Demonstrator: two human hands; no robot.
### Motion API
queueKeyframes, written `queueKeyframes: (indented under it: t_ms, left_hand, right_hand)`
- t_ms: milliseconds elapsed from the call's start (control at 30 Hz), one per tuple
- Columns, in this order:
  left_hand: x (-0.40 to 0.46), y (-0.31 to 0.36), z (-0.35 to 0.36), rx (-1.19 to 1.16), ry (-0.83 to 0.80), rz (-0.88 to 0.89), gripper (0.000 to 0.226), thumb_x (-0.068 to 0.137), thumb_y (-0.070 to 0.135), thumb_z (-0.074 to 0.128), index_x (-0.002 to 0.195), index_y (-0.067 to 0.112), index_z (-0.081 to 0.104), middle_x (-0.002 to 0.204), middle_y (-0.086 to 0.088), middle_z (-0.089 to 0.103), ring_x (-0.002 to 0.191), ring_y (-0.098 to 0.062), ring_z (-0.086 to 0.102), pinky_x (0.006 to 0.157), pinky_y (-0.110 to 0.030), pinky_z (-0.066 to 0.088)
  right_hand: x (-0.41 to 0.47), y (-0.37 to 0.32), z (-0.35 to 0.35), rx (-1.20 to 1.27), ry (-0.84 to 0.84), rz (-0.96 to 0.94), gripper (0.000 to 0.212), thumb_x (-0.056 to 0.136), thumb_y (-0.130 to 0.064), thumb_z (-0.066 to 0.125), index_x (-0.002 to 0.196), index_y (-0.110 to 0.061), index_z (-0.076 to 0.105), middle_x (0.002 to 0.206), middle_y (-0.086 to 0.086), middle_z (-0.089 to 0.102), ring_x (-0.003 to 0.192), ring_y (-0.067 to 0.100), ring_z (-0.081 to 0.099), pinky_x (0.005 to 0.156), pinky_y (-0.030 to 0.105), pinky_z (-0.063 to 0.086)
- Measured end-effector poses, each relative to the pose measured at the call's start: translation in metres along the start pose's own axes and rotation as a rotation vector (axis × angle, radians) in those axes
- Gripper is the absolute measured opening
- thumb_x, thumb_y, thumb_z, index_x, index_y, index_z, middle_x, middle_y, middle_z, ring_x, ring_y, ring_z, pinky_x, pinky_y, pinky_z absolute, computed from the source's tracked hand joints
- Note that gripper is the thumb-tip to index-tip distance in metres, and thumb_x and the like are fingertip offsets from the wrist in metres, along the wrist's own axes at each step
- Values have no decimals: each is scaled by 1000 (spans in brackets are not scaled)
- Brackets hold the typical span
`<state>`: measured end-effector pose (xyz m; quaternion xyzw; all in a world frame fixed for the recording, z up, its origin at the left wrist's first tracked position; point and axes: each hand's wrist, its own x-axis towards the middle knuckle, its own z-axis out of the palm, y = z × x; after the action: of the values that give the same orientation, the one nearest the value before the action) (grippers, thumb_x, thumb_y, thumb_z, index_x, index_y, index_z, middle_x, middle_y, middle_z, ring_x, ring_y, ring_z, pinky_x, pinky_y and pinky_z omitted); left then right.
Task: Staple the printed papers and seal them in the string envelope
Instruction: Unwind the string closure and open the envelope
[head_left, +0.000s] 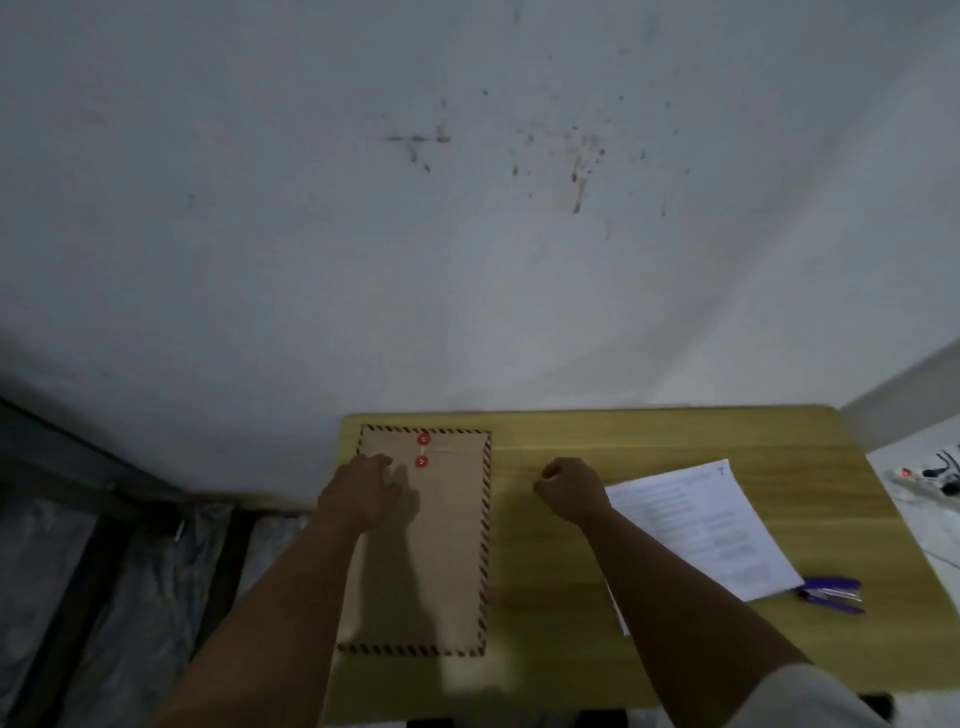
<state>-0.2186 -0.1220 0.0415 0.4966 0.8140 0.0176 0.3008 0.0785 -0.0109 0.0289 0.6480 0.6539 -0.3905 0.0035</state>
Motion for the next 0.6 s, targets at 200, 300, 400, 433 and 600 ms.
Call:
queueKeyframes:
  t_ms: [200, 300, 400, 433, 600]
  left_hand:
    - [42, -59, 24, 79, -31, 129, 67, 89, 57, 44, 145, 21, 47, 146, -16, 47, 135, -44, 45, 99, -50, 50]
    - [65, -81, 47, 160, 19, 201, 79, 95, 57, 53, 161, 25, 24, 171, -10, 11, 156, -40, 9, 114, -56, 36]
    - [84, -100, 67, 246, 66, 305, 90, 91, 70, 43, 164, 26, 15, 172, -8, -8, 157, -40, -8, 123, -60, 18]
    - [89, -105, 74, 263, 76, 322, 92, 90, 74, 38, 164, 27, 12, 172, -6, -14, 157, -40, -13, 124, -61, 13]
    - [88, -108, 104, 222, 142, 303, 87, 94, 78, 36, 164, 33, 9, 172, -3, -13, 155, -37, -22, 121, -69, 3]
  right_hand:
    - [29, -63, 74, 37, -40, -35, 28, 83, -23, 69, 111, -18, 73, 107, 4, 73, 104, 23, 67, 81, 25, 47]
    - [42, -83, 110, 11, -41, -92, 28, 85, -17, 69, 113, -18, 72, 106, 0, 71, 104, 20, 66, 90, 29, 52]
    - [56, -97, 140, -8, -22, -147, 29, 87, -18, 67, 115, -18, 74, 116, 2, 73, 108, 19, 66, 94, 26, 49]
    - [59, -102, 146, -20, -17, -164, 28, 88, -21, 67, 115, -19, 75, 116, 2, 74, 108, 19, 66, 94, 25, 49]
    - [66, -124, 166, -132, 2, -142, 31, 83, -46, 70, 97, -20, 77, 98, 1, 75, 93, 20, 68, 82, 33, 54]
